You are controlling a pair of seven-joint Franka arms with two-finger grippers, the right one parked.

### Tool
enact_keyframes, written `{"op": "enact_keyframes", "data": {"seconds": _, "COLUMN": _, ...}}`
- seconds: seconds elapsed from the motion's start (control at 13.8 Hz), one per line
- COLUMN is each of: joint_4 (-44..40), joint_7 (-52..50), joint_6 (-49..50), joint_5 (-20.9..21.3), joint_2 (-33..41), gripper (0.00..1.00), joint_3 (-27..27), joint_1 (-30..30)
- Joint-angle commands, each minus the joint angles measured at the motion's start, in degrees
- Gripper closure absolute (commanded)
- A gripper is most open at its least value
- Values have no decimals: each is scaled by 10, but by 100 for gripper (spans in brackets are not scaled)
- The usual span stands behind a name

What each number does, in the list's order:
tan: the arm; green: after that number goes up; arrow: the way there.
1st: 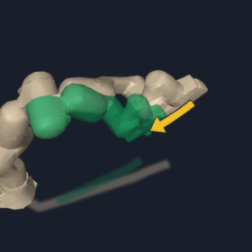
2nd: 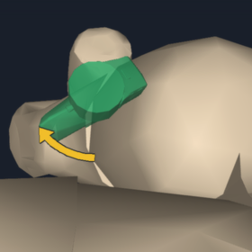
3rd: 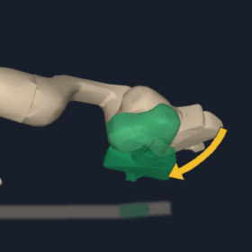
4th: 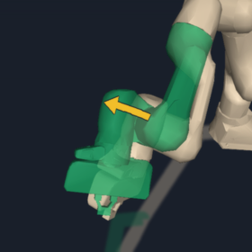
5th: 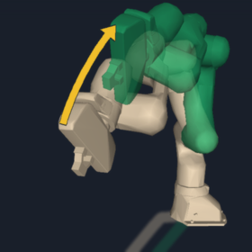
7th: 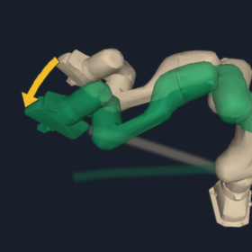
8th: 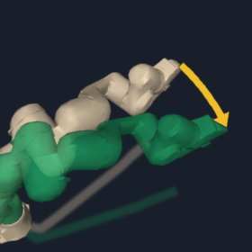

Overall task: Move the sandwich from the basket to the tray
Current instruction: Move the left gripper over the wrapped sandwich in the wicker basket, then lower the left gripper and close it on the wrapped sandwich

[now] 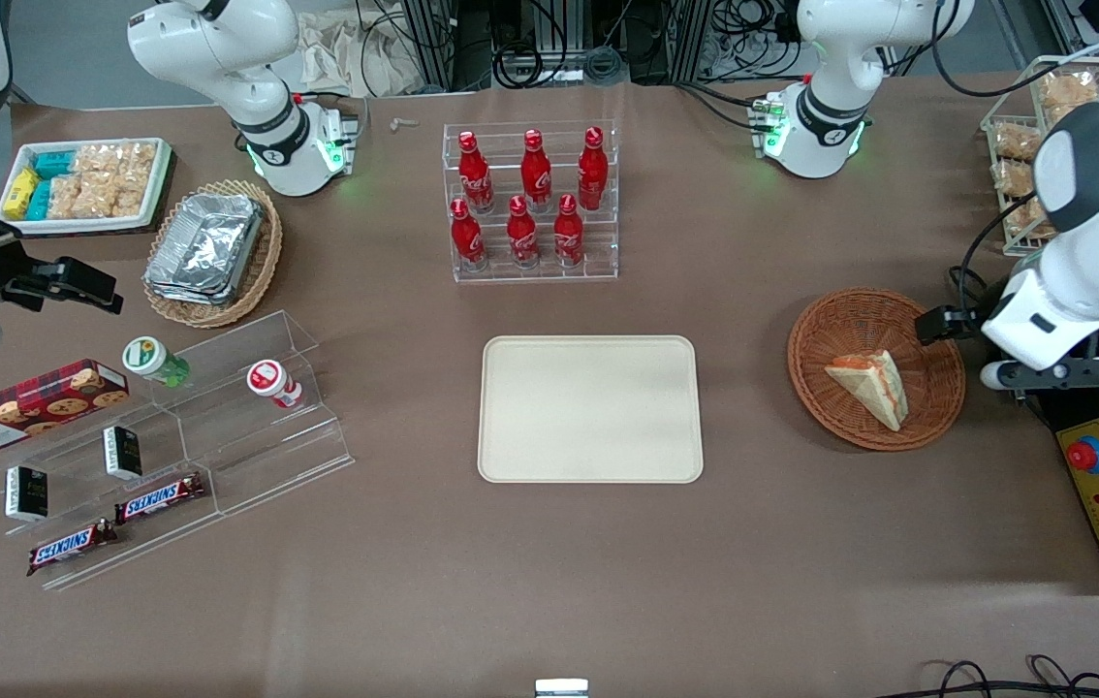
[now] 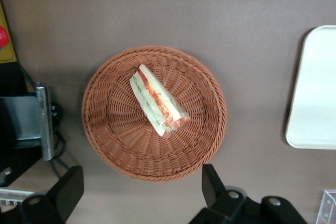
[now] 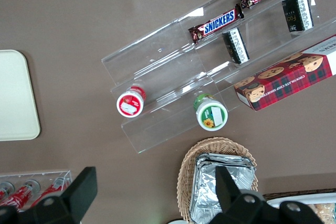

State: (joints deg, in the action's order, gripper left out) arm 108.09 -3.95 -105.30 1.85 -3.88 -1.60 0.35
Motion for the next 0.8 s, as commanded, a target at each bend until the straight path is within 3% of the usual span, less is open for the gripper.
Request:
{"op": "enact_keyframes", "data": {"seconds": 0.0, "joint_4": 89, "joint_7": -31, "joint_6": -71, "joint_5": -9, "joint_2": 22, "gripper": 0, "joint_3": -2, "joint_1": -4}}
{"op": "enact_keyframes", "data": {"seconds": 0.29, "joint_4": 157, "joint_7": -81, "joint_6": -151, "joint_5": -9, "joint_2": 12, "gripper": 0, "joint_3": -2, "joint_1": -4}}
{"op": "enact_keyframes", "data": {"seconds": 0.72, "joint_4": 165, "joint_7": -142, "joint_6": -194, "joint_5": -6, "joint_2": -59, "gripper": 0, "joint_3": -1, "joint_1": -4}}
